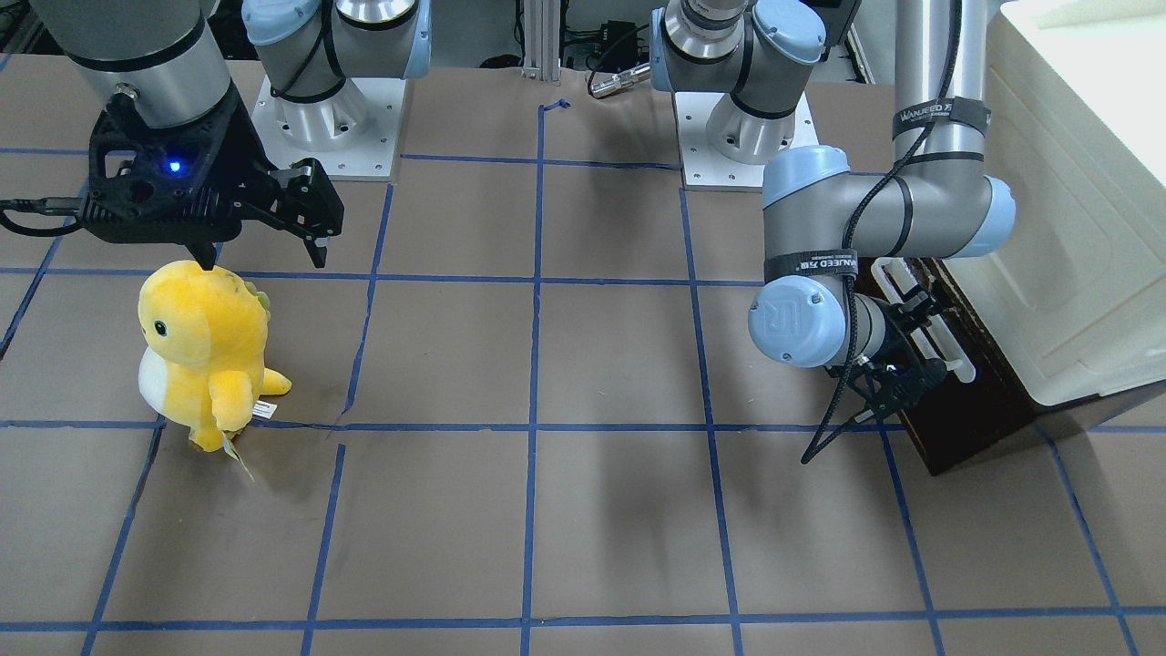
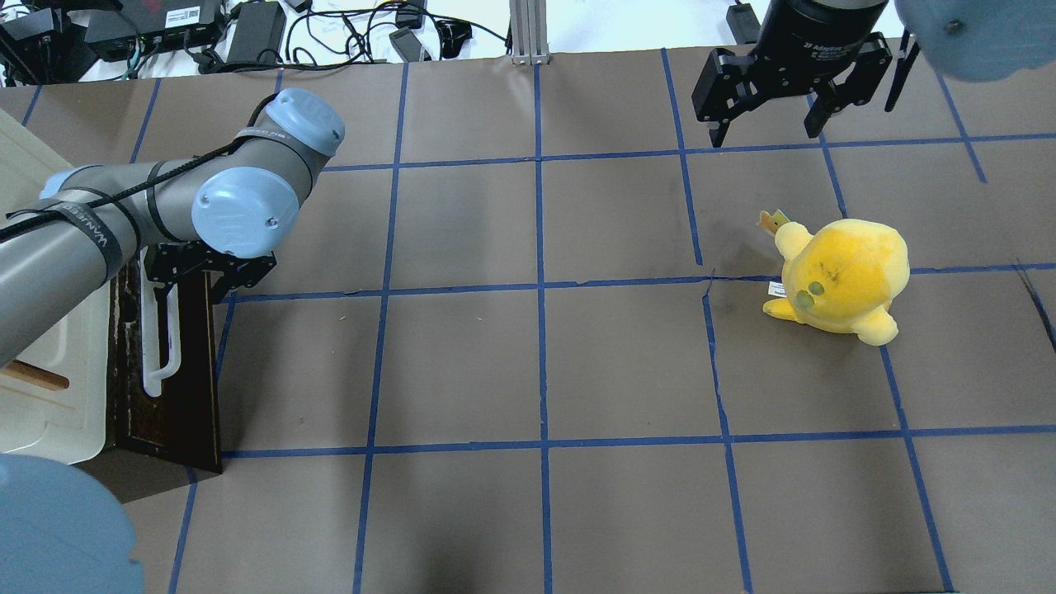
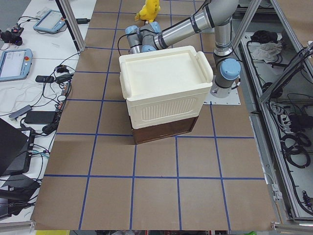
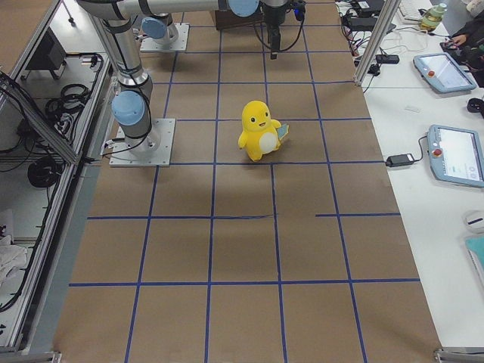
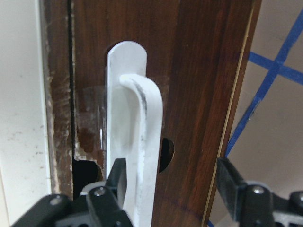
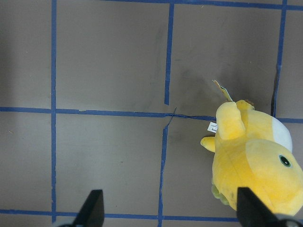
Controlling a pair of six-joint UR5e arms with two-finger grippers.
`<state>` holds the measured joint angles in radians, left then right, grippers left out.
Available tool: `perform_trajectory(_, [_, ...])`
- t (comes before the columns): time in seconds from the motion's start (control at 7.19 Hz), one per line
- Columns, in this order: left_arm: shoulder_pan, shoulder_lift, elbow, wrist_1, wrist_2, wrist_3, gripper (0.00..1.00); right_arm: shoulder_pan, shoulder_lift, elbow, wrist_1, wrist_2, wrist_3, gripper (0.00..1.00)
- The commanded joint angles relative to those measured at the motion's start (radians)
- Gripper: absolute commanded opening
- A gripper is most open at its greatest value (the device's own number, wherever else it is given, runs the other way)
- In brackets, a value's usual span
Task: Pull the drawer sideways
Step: 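Lower the left gripper around the white handle and close it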
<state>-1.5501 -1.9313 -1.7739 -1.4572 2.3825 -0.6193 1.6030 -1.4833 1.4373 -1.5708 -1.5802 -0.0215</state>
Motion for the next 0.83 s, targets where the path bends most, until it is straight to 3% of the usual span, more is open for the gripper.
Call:
perform_trajectory(0.0, [0.001, -0.001, 0.001, -0.018, 0.0, -0.002, 0.53, 0.0, 0.0, 0.0, 0.0, -0.001, 0.0, 1.0])
perform_trajectory(0.28, [0.001, 0.0, 0.001, -0.041, 0.006, -0.007, 0.63, 0.0, 0.0, 0.0, 0.0, 0.0, 0.0, 1.0])
perform_trajectory(0.7, [0.001, 0.003, 0.001, -0.057, 0.009, -0.005, 0.63, 0.0, 0.0, 0.0, 0.0, 0.0, 0.0, 1.0])
